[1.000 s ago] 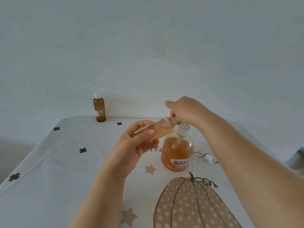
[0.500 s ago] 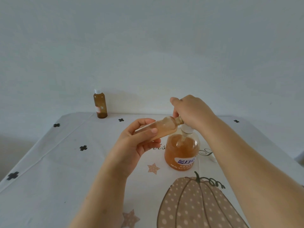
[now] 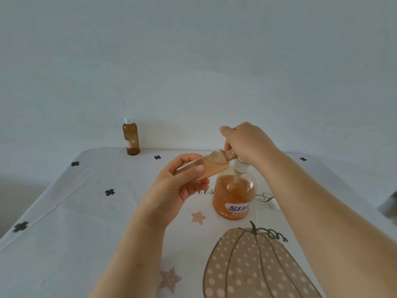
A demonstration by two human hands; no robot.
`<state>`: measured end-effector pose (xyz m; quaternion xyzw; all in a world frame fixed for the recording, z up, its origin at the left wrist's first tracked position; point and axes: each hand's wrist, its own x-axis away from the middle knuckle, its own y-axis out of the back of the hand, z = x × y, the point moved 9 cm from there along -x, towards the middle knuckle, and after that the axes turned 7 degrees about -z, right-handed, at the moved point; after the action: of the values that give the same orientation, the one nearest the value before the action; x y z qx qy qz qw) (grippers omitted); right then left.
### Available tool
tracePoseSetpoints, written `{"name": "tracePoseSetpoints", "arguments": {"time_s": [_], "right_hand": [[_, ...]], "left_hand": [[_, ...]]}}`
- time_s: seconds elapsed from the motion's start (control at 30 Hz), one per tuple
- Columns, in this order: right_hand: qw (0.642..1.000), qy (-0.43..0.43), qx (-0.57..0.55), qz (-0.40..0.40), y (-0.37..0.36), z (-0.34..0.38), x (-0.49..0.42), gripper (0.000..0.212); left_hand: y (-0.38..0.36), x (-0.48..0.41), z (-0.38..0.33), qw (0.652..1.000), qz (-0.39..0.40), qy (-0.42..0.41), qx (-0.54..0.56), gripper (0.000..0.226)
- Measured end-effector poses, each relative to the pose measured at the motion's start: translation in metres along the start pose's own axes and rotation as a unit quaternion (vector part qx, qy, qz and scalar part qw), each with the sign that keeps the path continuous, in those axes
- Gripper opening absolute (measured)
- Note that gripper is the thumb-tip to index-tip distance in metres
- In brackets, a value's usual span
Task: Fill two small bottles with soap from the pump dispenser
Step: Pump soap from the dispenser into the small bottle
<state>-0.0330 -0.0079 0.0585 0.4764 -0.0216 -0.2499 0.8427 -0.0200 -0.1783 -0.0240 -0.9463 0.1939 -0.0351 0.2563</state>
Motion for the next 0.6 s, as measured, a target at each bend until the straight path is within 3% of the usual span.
{"name": "tracePoseSetpoints", "arguments": {"time_s": [0.2, 0.6], "right_hand": [[1.000, 0.010, -0.001, -0.002, 0.012, 0.008, 0.003, 0.042], [1.000, 0.015, -0.009, 0.024, 0.001, 0.001, 0.001, 0.050]], "left_hand": [[-0.001, 0.002, -0.002, 1.000, 0.002, -0.001, 0.005, 0.033], [-0.003, 0.001, 0.000, 1.000, 0.008, -0.006, 0.000, 0.029]]}}
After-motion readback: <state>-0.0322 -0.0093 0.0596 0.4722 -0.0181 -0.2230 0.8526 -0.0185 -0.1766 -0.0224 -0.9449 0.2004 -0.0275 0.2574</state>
